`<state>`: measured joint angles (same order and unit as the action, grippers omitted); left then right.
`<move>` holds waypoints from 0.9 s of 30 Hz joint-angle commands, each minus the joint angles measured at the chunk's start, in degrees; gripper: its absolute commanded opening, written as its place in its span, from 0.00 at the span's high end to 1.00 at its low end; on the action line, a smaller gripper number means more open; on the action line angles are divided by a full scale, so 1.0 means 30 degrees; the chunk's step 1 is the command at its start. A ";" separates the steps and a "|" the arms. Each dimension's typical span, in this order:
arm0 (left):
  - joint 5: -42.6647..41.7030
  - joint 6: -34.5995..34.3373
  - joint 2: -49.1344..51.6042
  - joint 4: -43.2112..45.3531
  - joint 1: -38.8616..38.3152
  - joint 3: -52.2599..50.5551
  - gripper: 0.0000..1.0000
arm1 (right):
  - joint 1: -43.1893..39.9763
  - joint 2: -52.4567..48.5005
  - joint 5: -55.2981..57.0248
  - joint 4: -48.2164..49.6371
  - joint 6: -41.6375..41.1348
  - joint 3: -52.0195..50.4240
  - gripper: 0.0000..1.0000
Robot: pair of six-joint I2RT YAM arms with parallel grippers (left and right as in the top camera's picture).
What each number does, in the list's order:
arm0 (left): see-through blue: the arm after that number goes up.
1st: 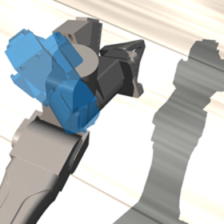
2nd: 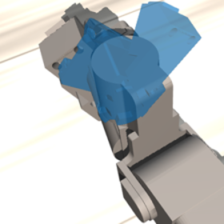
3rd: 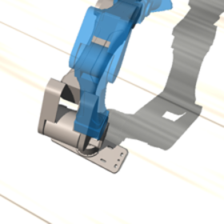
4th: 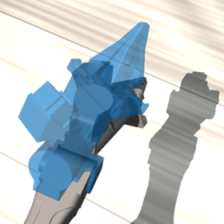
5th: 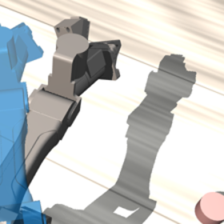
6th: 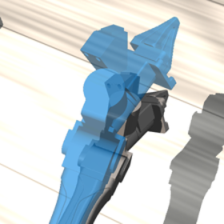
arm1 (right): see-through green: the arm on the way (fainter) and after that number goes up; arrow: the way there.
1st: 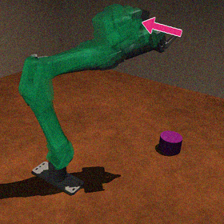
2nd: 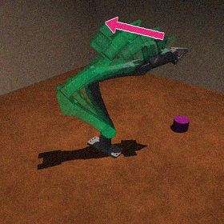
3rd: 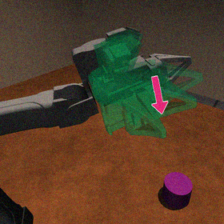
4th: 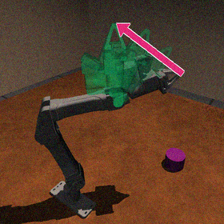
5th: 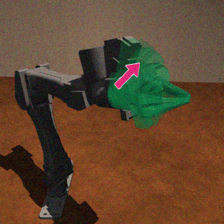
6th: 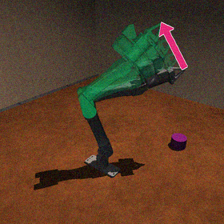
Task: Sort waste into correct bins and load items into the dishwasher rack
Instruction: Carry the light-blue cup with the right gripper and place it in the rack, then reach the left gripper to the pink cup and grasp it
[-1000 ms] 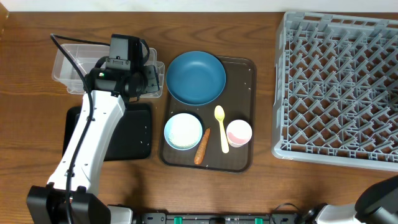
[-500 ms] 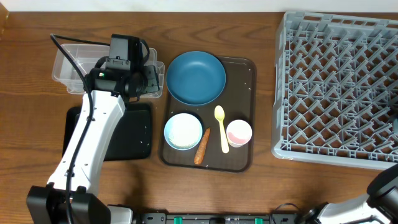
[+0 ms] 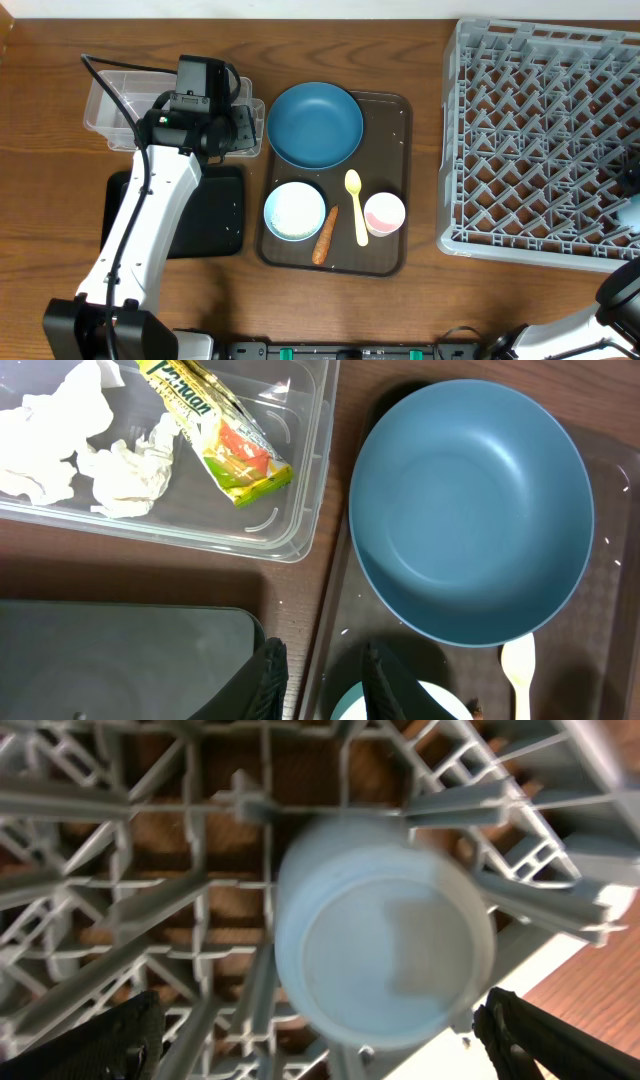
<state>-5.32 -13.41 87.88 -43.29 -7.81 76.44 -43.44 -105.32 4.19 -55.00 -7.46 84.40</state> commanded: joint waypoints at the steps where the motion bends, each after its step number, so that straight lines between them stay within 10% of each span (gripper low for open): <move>1: 0.0357 0.0306 -0.0036 -0.0066 0.0044 0.0153 0.72 | -0.0066 0.0306 -0.0947 -0.0525 -0.0226 0.1093 0.01; 16: -0.1064 0.0313 -0.0036 -0.0051 -0.0678 0.0146 0.57 | 0.3497 0.3198 -1.1045 -0.1202 0.2667 0.3162 0.01; 27: -0.1078 0.0306 0.1078 -0.0117 -0.4823 0.0131 0.49 | 1.0411 0.3053 -0.6557 -0.0889 0.1107 0.2812 0.01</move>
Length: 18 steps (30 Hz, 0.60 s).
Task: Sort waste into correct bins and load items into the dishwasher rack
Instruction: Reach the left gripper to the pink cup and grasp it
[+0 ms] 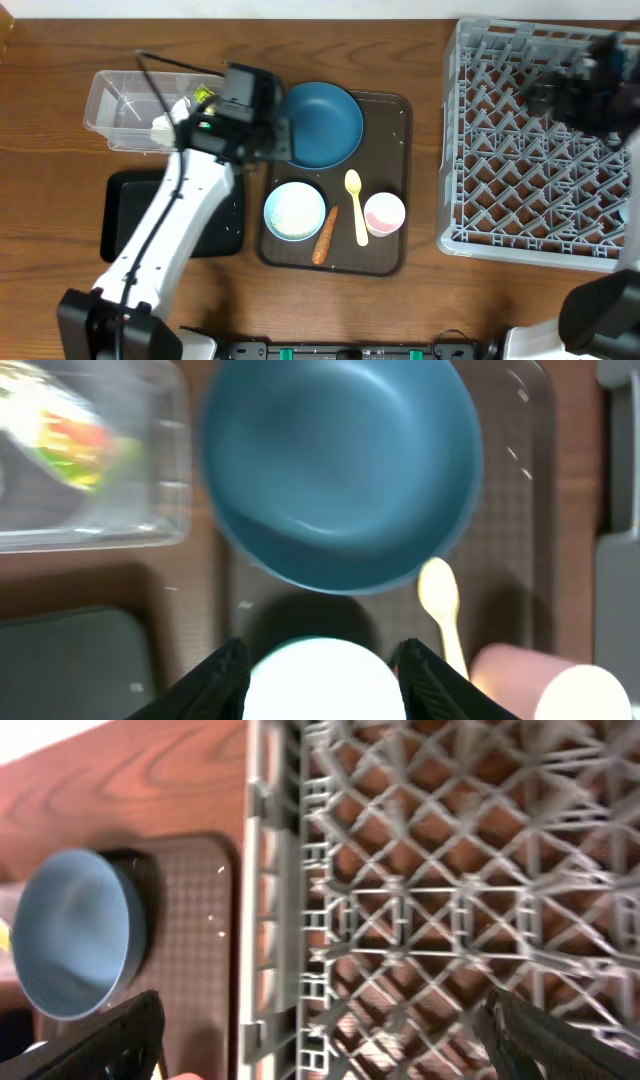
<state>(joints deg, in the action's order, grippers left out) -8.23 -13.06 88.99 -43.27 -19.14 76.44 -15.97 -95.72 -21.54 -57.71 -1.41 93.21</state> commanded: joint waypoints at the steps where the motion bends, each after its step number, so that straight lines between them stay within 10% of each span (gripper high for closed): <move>1: -0.0109 0.0189 0.0896 -0.0131 -0.1515 0.0131 0.49 | 0.1705 -0.0153 0.2608 0.0007 -0.1151 -0.0124 0.01; 18: -0.0109 0.0124 0.4175 0.0160 -0.7359 0.0131 0.49 | 0.3344 -0.0182 0.3752 0.0036 -0.1661 -0.0124 0.01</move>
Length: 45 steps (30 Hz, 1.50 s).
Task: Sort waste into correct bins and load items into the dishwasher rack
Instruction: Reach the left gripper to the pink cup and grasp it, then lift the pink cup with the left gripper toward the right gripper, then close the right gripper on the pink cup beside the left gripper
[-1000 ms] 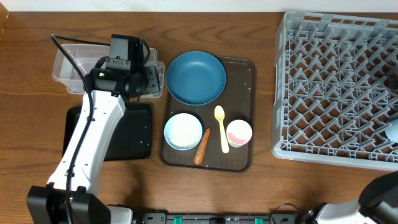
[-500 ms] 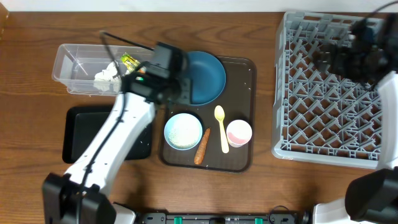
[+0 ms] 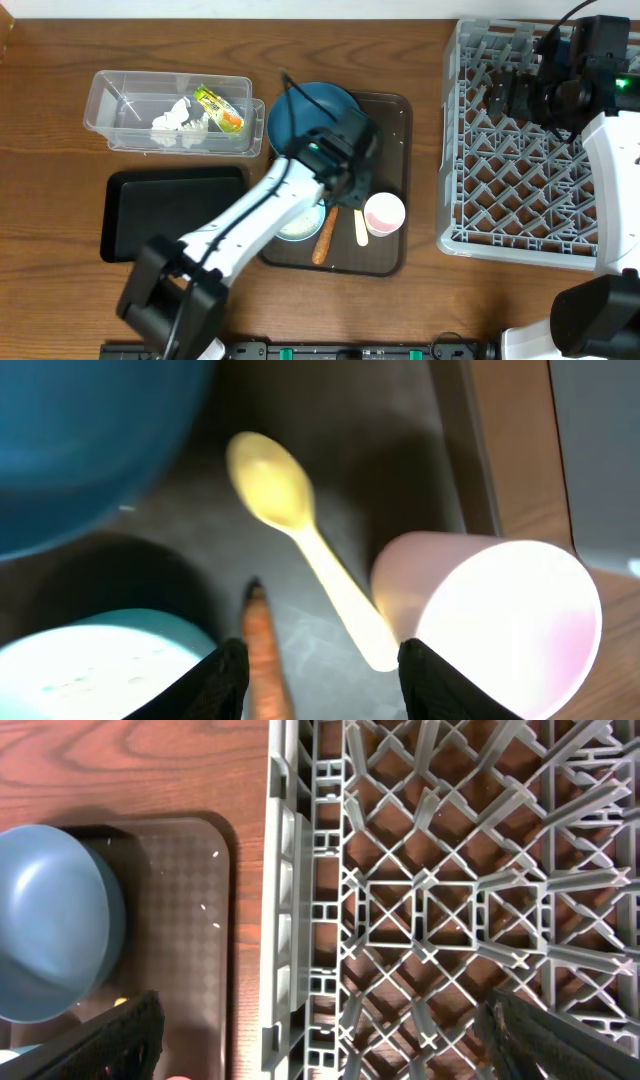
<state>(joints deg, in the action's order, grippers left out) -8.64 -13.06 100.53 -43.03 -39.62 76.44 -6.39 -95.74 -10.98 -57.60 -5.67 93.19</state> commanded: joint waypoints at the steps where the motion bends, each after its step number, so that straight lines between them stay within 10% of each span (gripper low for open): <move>1: 0.0029 0.0124 0.0452 0.0168 -0.0750 0.0131 0.49 | 0.0153 -0.0175 0.0233 -0.0007 -0.0240 -0.0117 0.01; 10: 0.0036 0.0124 0.1530 0.0437 -0.1596 0.0131 0.49 | 0.0153 -0.0175 0.0226 -0.0029 -0.0233 -0.0117 0.01; 19: 0.0153 0.0160 0.2543 0.0801 -0.1566 0.0131 0.94 | 0.0153 -0.0175 0.0233 -0.0029 -0.0233 -0.0117 0.01; 30: -0.0590 0.0189 -0.0474 0.1362 0.1639 0.0889 0.94 | 0.0138 -0.0189 0.2266 0.0044 -0.0226 -0.0117 0.01; 36: -0.8255 -0.0918 -0.1647 0.3920 0.6543 0.0882 0.94 | 0.0160 -0.0554 0.0175 0.0036 0.0925 -0.0138 0.01; 45: -2.3081 -0.1719 -0.0240 0.9100 1.1140 0.0867 0.94 | 0.0612 -0.2521 -1.4076 0.0605 0.8808 -0.0138 0.01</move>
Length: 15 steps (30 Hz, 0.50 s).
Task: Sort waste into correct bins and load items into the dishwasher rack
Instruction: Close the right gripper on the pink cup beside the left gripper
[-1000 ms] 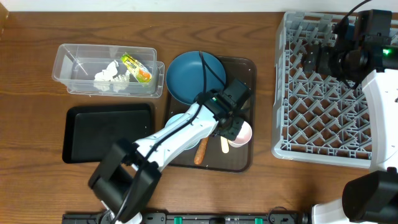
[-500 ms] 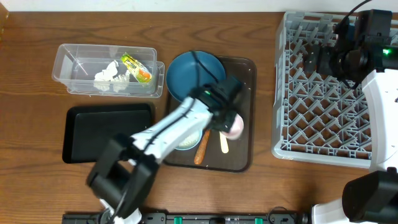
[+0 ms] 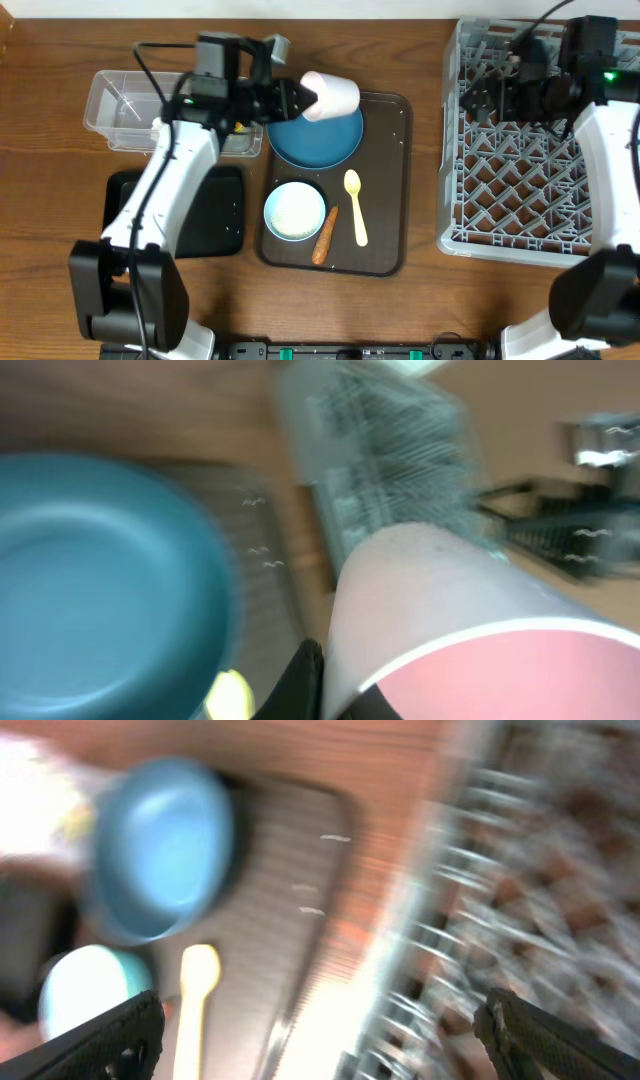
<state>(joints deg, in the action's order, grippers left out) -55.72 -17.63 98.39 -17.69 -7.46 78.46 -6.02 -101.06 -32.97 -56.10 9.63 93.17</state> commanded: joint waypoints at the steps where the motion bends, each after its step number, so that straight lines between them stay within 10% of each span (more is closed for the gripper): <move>1: -0.8357 -0.0182 0.0583 0.1071 0.0583 0.0189 0.94 | 0.0670 -0.1056 -0.8590 0.0233 0.4648 -0.0131 0.01; 15: -0.9420 -0.0015 0.0787 0.1800 0.0714 0.0182 0.94 | 0.4575 -0.2463 -1.8659 0.3585 1.1307 -0.0131 0.01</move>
<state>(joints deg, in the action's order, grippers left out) -81.52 -18.00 100.29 -12.58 -5.45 78.46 5.76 -108.36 -81.10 -46.61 39.44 92.99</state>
